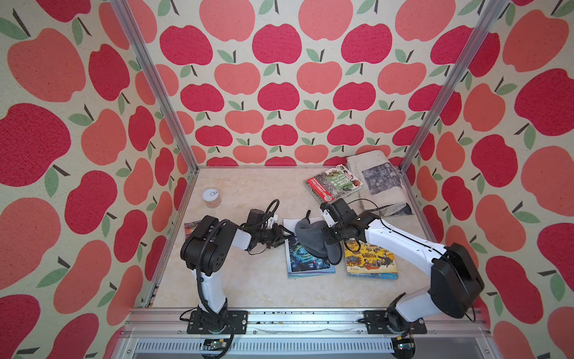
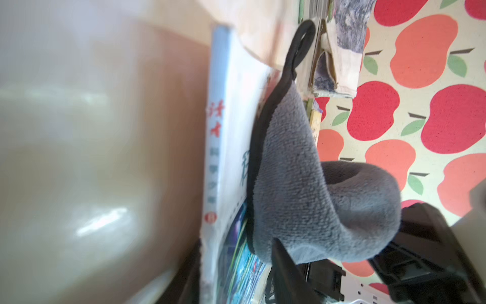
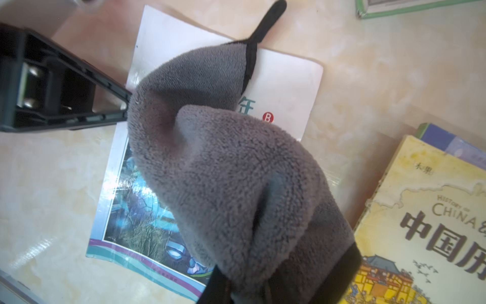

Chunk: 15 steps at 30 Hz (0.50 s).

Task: Wipe the cover of the book
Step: Move the book to the center of the board, then adjust the cleaning item on the book.

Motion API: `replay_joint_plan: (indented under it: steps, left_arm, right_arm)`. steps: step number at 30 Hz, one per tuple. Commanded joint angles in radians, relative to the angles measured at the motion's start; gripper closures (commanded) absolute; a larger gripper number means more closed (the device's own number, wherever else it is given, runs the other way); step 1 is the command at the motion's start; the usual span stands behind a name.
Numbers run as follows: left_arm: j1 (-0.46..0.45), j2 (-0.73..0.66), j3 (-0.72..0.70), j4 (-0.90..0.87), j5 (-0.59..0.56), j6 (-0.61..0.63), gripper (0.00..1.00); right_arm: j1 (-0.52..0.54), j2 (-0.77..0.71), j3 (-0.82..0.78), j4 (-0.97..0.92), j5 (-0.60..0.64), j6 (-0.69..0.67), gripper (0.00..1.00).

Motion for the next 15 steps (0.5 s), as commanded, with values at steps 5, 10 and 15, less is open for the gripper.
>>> replay_joint_plan:
  steps: [5,10,15]
  left_arm:
    - [0.034,-0.062,0.003,-0.009,-0.093,0.005,0.39]
    - [0.006,-0.265,0.052,-0.367,-0.316,0.138,0.01]
    - [-0.068,-0.420,0.105,-0.528,-0.396,0.148,0.01]
  right_arm:
    - [0.029,-0.062,-0.053,-0.018,0.044,0.015,0.82]
    - [0.029,-0.136,-0.071,-0.008,0.027,0.027,0.73]
    - [0.029,-0.112,-0.058,0.059,-0.063,0.029,0.32]
